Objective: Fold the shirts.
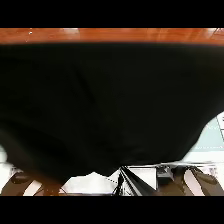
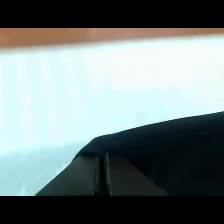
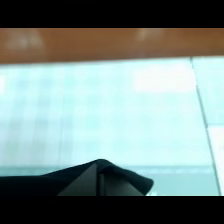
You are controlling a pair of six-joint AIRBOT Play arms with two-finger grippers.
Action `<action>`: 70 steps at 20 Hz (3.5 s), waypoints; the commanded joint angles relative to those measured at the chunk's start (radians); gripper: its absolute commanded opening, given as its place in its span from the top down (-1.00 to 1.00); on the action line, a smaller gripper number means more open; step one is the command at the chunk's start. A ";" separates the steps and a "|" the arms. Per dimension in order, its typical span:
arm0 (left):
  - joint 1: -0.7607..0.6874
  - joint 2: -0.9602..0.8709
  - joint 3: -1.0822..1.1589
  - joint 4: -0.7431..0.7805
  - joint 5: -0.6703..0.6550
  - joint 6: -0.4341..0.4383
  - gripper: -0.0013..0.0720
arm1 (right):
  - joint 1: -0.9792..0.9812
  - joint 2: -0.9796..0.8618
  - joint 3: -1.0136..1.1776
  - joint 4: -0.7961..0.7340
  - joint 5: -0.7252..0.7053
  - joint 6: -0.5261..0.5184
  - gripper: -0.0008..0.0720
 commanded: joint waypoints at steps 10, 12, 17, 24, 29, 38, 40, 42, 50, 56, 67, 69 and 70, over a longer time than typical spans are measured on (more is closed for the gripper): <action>0.001 -0.586 -0.251 -0.026 0.450 0.100 0.92 | 0.187 -0.686 -0.056 -0.173 -0.439 0.035 0.92; 0.000 -0.684 -0.251 -0.075 0.533 0.100 0.92 | 0.187 -0.754 -0.056 -0.134 -0.533 0.054 0.92; -0.001 -0.867 -0.251 -0.159 0.766 0.101 0.91 | 0.187 -0.916 -0.056 -0.063 -0.680 0.111 0.92; 0.002 -1.014 -0.251 -0.200 0.752 0.100 0.91 | 0.179 -1.015 -0.056 -0.045 -0.563 0.099 0.92; 0.054 -1.009 -0.224 -0.160 0.318 0.127 0.91 | 0.173 -0.956 -0.056 -0.048 -0.209 0.002 0.92; 0.089 -0.987 -0.224 -0.123 0.154 0.120 -0.33 | 0.148 -0.943 -0.068 -0.070 0.053 -0.046 -0.19; 0.124 -0.926 -0.231 -0.123 0.087 0.156 -0.33 | 0.111 -0.871 -0.101 -0.130 0.083 -0.038 -0.20; 0.164 -0.809 -0.314 -0.123 0.106 0.192 -0.33 | 0.048 -0.750 -0.224 -0.165 0.025 -0.047 -0.36; 0.355 -0.296 -1.252 -0.213 0.302 0.323 -0.75 | -0.252 -0.386 -0.845 0.288 -0.330 -0.283 -0.63; 0.342 -0.292 -1.501 -0.303 0.593 0.336 -0.73 | -0.251 -0.347 -0.887 0.298 -0.348 -0.294 -0.63; 0.147 -0.333 -1.501 -0.493 0.859 0.336 0.91 | -0.251 -0.347 -0.887 0.231 -0.305 -0.287 -0.63; 0.147 -0.333 -1.501 -0.490 0.832 0.338 0.91 | -0.252 -0.347 -0.916 0.148 -0.298 -0.249 -0.62; 0.147 -0.332 -1.501 -0.490 0.821 0.347 0.91 | -0.252 -0.347 -0.949 0.152 -0.293 -0.248 -0.63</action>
